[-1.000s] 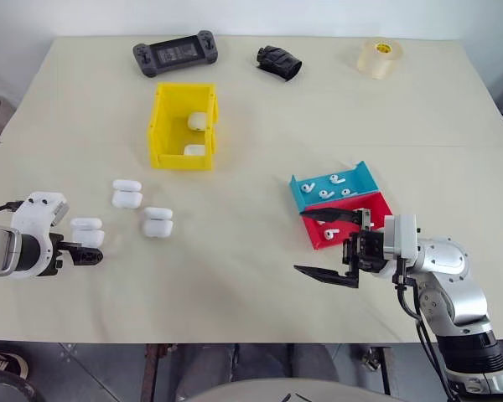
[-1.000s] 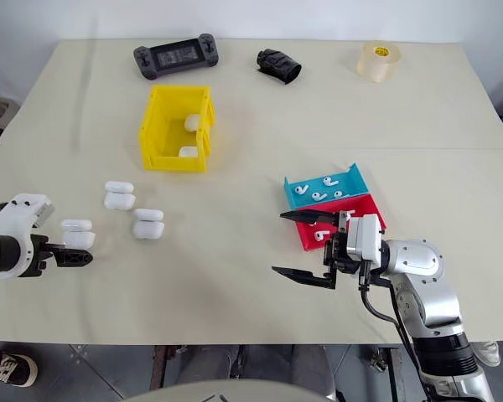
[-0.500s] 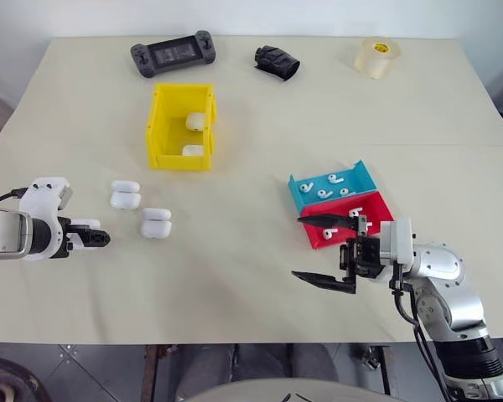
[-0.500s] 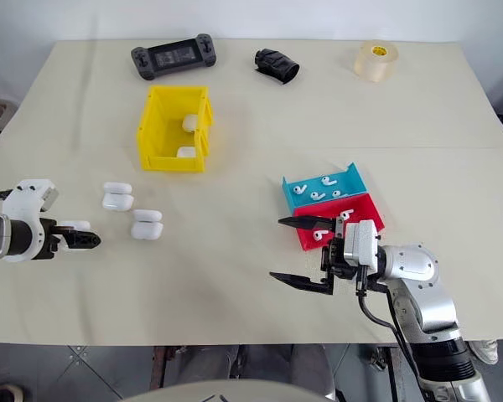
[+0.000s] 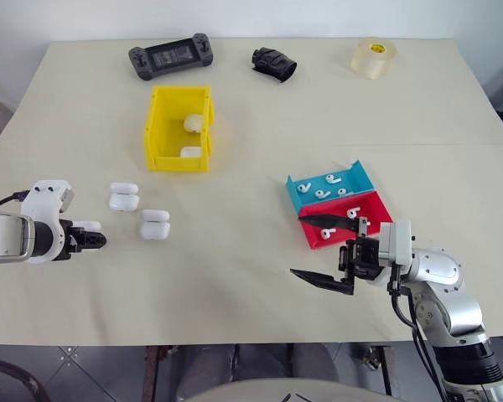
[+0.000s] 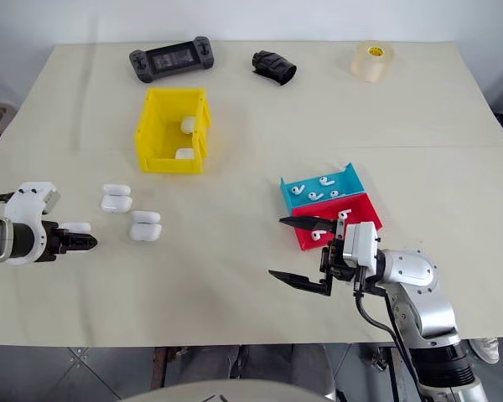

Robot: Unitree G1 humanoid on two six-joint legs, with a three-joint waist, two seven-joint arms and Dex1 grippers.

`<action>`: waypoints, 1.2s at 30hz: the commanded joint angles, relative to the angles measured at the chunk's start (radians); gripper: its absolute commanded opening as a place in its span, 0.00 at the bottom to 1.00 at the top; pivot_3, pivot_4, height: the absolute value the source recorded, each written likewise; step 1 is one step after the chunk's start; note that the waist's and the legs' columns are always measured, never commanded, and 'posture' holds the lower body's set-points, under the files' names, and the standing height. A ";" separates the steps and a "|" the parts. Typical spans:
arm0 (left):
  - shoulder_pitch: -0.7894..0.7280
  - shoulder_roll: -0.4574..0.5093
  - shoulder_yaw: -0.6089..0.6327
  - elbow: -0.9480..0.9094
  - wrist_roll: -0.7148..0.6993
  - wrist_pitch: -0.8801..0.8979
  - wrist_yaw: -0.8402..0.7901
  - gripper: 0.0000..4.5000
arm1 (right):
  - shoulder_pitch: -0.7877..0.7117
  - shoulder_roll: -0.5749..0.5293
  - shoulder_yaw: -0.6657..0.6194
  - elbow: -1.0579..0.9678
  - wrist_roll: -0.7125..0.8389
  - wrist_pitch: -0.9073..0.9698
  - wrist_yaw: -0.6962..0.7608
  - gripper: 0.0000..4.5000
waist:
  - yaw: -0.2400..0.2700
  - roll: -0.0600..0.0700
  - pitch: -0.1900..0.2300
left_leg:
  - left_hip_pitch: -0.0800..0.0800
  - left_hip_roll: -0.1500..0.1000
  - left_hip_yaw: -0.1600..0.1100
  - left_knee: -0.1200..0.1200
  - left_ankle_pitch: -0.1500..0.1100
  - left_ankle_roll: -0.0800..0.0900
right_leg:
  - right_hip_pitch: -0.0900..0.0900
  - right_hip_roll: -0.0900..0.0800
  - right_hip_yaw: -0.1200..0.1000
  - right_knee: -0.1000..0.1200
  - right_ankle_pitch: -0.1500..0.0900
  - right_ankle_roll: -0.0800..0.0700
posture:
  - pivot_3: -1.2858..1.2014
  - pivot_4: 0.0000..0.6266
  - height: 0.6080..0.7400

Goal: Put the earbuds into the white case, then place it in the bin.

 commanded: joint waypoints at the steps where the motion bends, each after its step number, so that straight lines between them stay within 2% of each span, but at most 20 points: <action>1: 0.036 -0.014 0.050 -0.043 0.020 0.013 -0.011 0.62 | -0.007 -0.007 -0.018 -0.039 0.009 -0.016 0.000 1.00 | -0.001 0.000 0.000 | 0.000 0.000 0.000 0.000 0.000 0.000 | 0.000 0.000 0.000 0.000 0.000 0.000 | 0.52 0.24 1.00; 3: 0.045 -0.025 0.095 -0.092 0.045 0.001 -0.049 0.62 | -0.009 -0.012 -0.020 -0.040 0.009 -0.014 0.001 1.00 | 0.000 0.000 0.000 | 0.000 0.000 0.001 0.000 0.000 0.000 | 0.000 0.000 0.000 0.000 0.000 0.000 | 0.52 0.24 1.00; 7: 0.137 -0.048 0.260 -0.227 0.010 -0.117 -0.249 0.62 | -0.016 -0.028 -0.035 -0.049 0.022 0.000 0.000 1.00 | 0.002 -0.001 0.000 | 0.000 0.000 0.001 0.000 0.000 0.000 | 0.000 0.000 0.000 -0.002 0.000 0.000 | 0.52 0.24 1.00; 11: 0.380 -0.084 0.494 -0.437 0.047 -0.383 -0.644 0.62 | -0.013 -0.042 -0.051 -0.051 0.026 0.008 -0.006 1.00 | -0.001 0.000 0.000 | 0.000 0.001 0.004 -0.002 0.000 0.000 | 0.001 -0.001 -0.002 -0.009 0.000 0.000 | 0.52 0.24 1.00; 13: 0.442 -0.192 0.598 -0.509 0.057 -0.584 -0.817 0.62 | -0.012 -0.050 -0.062 -0.051 0.027 0.014 -0.015 1.00 | 0.001 0.001 0.001 | 0.000 0.002 0.005 -0.003 0.000 0.000 | 0.002 0.000 -0.003 -0.016 0.000 0.000 | 0.52 0.24 1.00; 15: 0.464 -0.275 0.647 -0.540 0.087 -0.730 -0.887 0.62 | -0.012 -0.056 -0.071 -0.052 0.031 0.021 -0.020 1.00 | 0.003 0.001 0.001 | 0.000 0.003 0.007 -0.004 0.000 0.000 | 0.004 -0.001 -0.004 -0.020 0.000 0.000 | 0.52 0.24 1.00; 17: 0.443 -0.316 0.539 -0.547 0.144 -0.851 -0.980 0.62 | -0.015 -0.067 -0.092 -0.048 0.027 0.026 -0.032 1.00 | 0.010 0.001 0.001 | 0.000 0.004 0.008 -0.003 -0.001 0.000 | 0.007 -0.001 -0.007 -0.024 0.000 0.000 | 0.52 0.24 1.00; 21: 0.359 -0.448 0.260 -0.536 0.326 -1.109 -1.057 0.62 | -0.011 -0.104 -0.147 -0.028 0.014 0.027 -0.047 1.00 | 0.047 0.003 0.001 | 0.000 0.003 0.007 0.001 -0.001 0.001 | 0.018 -0.001 -0.008 -0.036 0.000 0.000 | 0.52 0.24 1.00; 24: 0.315 -0.576 0.080 -0.481 0.448 -1.323 -1.143 0.62 | 0.022 -0.139 -0.204 -0.016 0.010 0.022 -0.046 1.00 | 0.053 0.002 0.001 | 0.000 0.002 0.009 0.003 -0.003 0.004 | 0.018 -0.001 -0.008 -0.035 0.001 -0.002 | 0.52 0.24 1.00; 26: 0.296 -0.632 -0.018 -0.433 0.506 -1.402 -1.180 0.62 | 0.061 -0.161 -0.249 -0.017 0.016 0.020 -0.043 1.00 | 0.055 0.002 0.001 | 0.000 0.001 0.009 0.003 -0.004 0.006 | 0.017 -0.001 -0.008 -0.034 0.002 -0.002 | 0.52 0.24 1.00; 29: 0.244 -0.723 -0.114 -0.324 0.544 -1.545 -1.264 0.62 | 0.130 -0.191 -0.324 -0.011 0.013 0.005 -0.035 1.00 | 0.054 0.001 0.001 | 0.000 0.001 0.011 0.003 -0.004 0.007 | 0.018 -0.002 -0.011 -0.033 0.003 -0.002 | 0.52 0.24 1.00; 32: 0.202 -0.755 -0.204 -0.170 0.616 -1.698 -1.388 0.62 | 0.211 -0.219 -0.415 0.004 0.015 -0.011 -0.017 1.00 | 0.054 0.001 0.001 | 0.000 0.002 0.014 0.004 -0.004 0.007 | 0.018 -0.003 -0.017 -0.034 0.003 -0.001 | 0.52 0.24 1.00; 36: 0.163 -0.766 -0.281 -0.063 0.688 -1.776 -1.412 0.62 | 0.306 -0.253 -0.538 0.055 0.016 -0.046 0.037 1.00 | 0.054 0.001 0.001 | 0.000 0.004 0.017 0.004 -0.004 0.007 | 0.018 -0.004 -0.020 -0.035 0.004 -0.001 | 0.52 0.24 1.00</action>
